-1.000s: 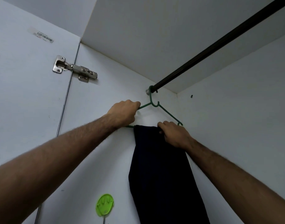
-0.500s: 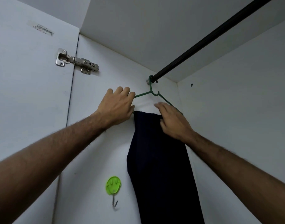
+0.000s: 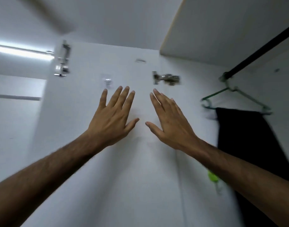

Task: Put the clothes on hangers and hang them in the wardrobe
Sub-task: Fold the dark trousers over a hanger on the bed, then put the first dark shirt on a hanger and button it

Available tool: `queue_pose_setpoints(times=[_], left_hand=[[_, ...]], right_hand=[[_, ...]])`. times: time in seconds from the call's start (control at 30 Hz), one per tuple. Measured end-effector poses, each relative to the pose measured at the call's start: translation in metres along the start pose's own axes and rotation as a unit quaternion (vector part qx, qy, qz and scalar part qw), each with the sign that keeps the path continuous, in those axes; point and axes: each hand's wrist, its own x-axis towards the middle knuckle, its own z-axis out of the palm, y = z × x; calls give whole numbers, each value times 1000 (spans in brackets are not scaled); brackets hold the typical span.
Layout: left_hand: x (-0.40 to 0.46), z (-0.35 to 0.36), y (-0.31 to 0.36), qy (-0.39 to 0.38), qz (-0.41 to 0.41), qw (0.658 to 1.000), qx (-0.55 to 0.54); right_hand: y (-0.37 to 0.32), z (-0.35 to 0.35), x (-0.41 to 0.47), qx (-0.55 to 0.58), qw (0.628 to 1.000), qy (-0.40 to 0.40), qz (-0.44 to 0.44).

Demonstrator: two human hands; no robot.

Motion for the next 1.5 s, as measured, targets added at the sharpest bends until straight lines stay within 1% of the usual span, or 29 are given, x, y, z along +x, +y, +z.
queue_pose_setpoints(times=[0.2,0.37,0.43,0.53,0.73,0.83,0.93,1.03,1.13,1.33,1.4,1.5], left_hand=[[-151,-48,-148,-83,-41,995,45],[-281,-98,-252,-154,-80,980,94],[-326,-122,-289,-183,-102,971,116],[-387,-156,-345,-224,-133,953,158],[-509,-236,-439,-288,-196,906,240],[-574,-277,-479,-334,-218,872,283],[-639,-317,-516,-394,-239,829,317],[-703,-361,-549,-454,-265,780,340],[-763,-406,-577,-493,-305,734,355],[-870,-499,-617,-551,-383,630,390],[-898,-530,-631,-562,-401,604,399],[-935,-571,-655,-577,-425,572,400]], right_hand=[[-184,52,32,95,995,3,-32],[-350,83,54,174,983,-1,-61],[-416,92,62,196,978,3,-77],[-516,103,74,245,963,-13,-110],[-715,119,89,346,919,-35,-185],[-812,122,87,410,890,-54,-194],[-909,121,81,473,855,-78,-200],[-1008,118,69,535,810,-110,-212],[-1098,113,57,584,762,-149,-237],[-1257,90,34,612,689,-218,-321],[-1302,81,28,617,668,-238,-342],[-1363,71,18,618,648,-259,-362]])
